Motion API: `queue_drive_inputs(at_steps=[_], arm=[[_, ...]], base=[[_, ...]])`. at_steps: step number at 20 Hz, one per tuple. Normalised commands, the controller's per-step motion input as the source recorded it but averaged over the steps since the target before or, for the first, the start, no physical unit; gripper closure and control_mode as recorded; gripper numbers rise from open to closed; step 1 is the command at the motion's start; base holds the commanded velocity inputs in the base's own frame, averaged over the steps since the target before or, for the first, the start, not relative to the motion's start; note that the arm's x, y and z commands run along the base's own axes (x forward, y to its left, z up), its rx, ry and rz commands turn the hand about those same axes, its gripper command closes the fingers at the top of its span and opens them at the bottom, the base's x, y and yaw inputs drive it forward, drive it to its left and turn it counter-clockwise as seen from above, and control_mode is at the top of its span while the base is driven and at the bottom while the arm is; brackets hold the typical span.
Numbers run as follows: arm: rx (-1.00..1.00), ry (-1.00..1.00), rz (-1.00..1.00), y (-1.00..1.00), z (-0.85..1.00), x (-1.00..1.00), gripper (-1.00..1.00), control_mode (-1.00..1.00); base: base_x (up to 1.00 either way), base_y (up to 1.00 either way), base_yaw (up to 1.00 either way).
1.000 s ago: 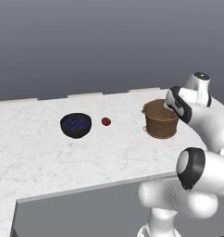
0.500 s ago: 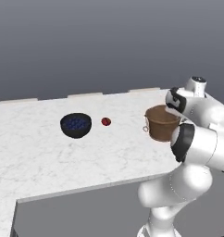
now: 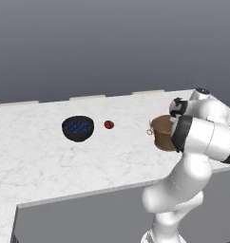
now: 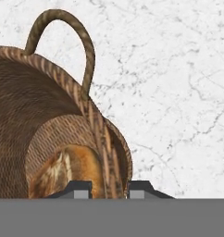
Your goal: Open the cabinet, pick up the bread from the cabinet and place it in the basket. Then move the basket to the dining counter.
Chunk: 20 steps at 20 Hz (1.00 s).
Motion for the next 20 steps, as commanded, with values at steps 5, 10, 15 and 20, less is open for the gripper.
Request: queue_drive_inputs(at_steps=[5, 10, 15, 20], arm=[[0.0, 0.02, 0.0, -0.09, -0.49, 0.23, 1.0, -1.0], [0.0, 0.01, 0.0, -0.06, -0.44, 0.13, -1.0, -1.0], [0.0, -0.05, 0.0, 0.0, 0.09, -0.14, -1.0, -1.0], [0.02, -0.19, 0.0, 0.0, 0.38, -0.47, -1.0, -1.0]], base=[[0.0, 0.0, 0.0], [0.0, 0.0, 0.0], [0.0, 0.0, 0.0], [0.0, 0.0, 0.0]])
